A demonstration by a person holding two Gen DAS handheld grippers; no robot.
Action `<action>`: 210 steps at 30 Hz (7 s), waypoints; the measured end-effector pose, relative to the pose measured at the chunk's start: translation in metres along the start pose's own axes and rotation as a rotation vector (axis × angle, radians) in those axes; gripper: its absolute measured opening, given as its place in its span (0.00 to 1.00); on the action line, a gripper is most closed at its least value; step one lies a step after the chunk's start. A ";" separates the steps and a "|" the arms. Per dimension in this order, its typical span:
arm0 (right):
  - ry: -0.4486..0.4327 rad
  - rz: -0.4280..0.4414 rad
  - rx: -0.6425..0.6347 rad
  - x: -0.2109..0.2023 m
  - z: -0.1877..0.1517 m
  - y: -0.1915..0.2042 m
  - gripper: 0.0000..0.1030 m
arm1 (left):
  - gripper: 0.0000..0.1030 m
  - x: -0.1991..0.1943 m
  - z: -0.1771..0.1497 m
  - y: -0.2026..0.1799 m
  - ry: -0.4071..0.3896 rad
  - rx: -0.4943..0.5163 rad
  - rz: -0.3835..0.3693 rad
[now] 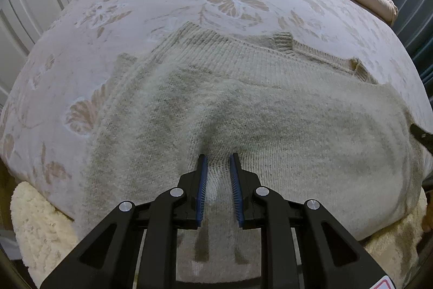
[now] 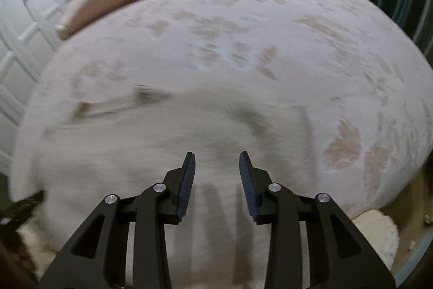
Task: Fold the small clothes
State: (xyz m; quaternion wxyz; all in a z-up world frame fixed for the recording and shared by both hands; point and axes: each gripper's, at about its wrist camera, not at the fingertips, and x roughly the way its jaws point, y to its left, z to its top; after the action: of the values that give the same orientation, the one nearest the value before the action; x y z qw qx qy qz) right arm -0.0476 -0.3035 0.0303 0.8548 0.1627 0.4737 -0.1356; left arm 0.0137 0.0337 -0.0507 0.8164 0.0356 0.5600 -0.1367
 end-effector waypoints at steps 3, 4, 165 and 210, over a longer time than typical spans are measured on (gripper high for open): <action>0.010 0.070 -0.058 -0.012 -0.008 0.032 0.33 | 0.18 0.000 -0.001 -0.002 -0.005 -0.001 0.006; 0.023 0.094 -0.077 -0.011 -0.012 0.045 0.33 | 0.18 0.000 -0.001 -0.003 -0.006 0.001 0.008; 0.161 0.280 0.167 -0.019 -0.053 -0.065 0.33 | 0.72 -0.038 -0.015 -0.180 0.047 0.219 -0.235; 0.193 0.272 -0.173 -0.018 -0.075 0.040 0.24 | 0.79 -0.076 -0.009 -0.064 -0.043 0.017 -0.098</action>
State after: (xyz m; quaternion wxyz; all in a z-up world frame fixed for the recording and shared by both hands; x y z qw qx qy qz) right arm -0.0986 -0.2349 0.0148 0.8266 0.1633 0.5371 0.0390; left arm -0.0370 -0.0124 0.0220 0.8200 0.0119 0.5424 -0.1820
